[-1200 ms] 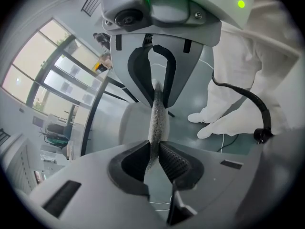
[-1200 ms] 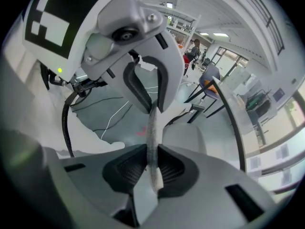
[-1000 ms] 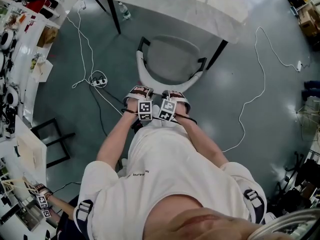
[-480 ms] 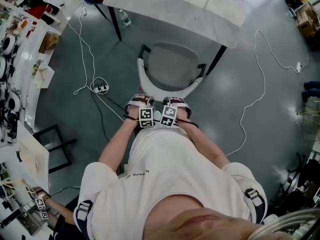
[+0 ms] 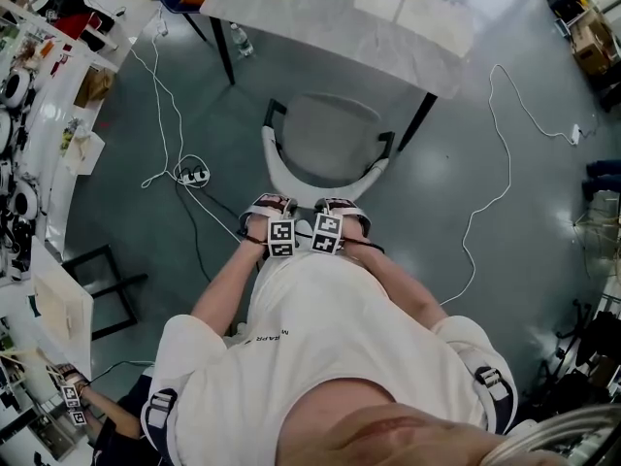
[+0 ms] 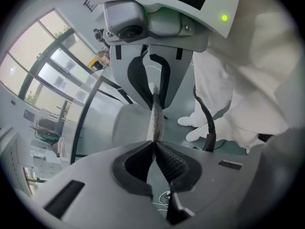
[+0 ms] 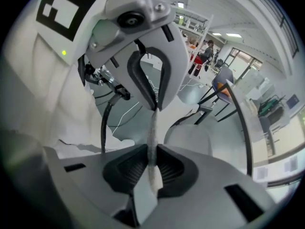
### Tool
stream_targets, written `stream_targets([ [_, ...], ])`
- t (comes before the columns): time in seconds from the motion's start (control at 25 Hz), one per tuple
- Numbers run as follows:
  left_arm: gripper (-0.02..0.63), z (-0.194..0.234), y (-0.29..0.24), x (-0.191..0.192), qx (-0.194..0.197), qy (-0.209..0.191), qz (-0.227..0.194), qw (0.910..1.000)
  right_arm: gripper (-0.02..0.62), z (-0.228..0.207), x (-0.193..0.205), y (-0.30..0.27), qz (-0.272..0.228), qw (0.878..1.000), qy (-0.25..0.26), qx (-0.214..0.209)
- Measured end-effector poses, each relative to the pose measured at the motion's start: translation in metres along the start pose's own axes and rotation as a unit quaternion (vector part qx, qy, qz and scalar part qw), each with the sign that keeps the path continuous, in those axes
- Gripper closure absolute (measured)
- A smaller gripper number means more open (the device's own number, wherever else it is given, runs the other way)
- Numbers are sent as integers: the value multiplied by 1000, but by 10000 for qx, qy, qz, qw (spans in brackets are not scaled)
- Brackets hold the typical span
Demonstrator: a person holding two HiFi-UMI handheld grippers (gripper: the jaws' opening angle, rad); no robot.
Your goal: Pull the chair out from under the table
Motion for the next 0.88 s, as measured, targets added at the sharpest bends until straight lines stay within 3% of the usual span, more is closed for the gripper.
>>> stream_targets([
  [0.16, 584, -2, 3, 0, 253, 204, 37, 9995, 523, 4, -1, 0, 23, 9998, -102, -149],
  [0.28, 584, 4, 13, -2, 450, 680, -168, 9965, 520, 3, -5, 10, -124, 9987, -46, -487],
  [0.36, 584, 11, 23, -5, 558, 925, -338, 9936, 561, -1, -11, 27, -423, 9963, -107, -735],
  [0.48, 586, 23, 42, -10, 468, 799, -371, 9950, 561, -10, -18, 50, -683, 9938, -195, -855],
  [0.6, 586, 45, 64, -23, 229, 952, -566, 9936, 574, -25, -17, 72, -774, 9943, -273, -684],
  [0.72, 601, 69, 87, -34, 25, 1376, -839, 9869, 581, -45, -22, 102, -1190, 9898, -652, -437],
  [0.8, 601, 90, 105, -39, -178, 1816, -1072, 9773, 581, -65, -27, 129, -1664, 9806, -1026, -156],
  [0.88, 601, 114, 124, -42, -475, 2292, -1364, 9626, 581, -91, -35, 159, -2248, 9629, -1485, 148],
])
Point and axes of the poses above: the fingertips, and each gripper's own axes: y backward along the fingers, z to its left, x out of its underside, the point moved 4 cm from there along y, backward along the fingers
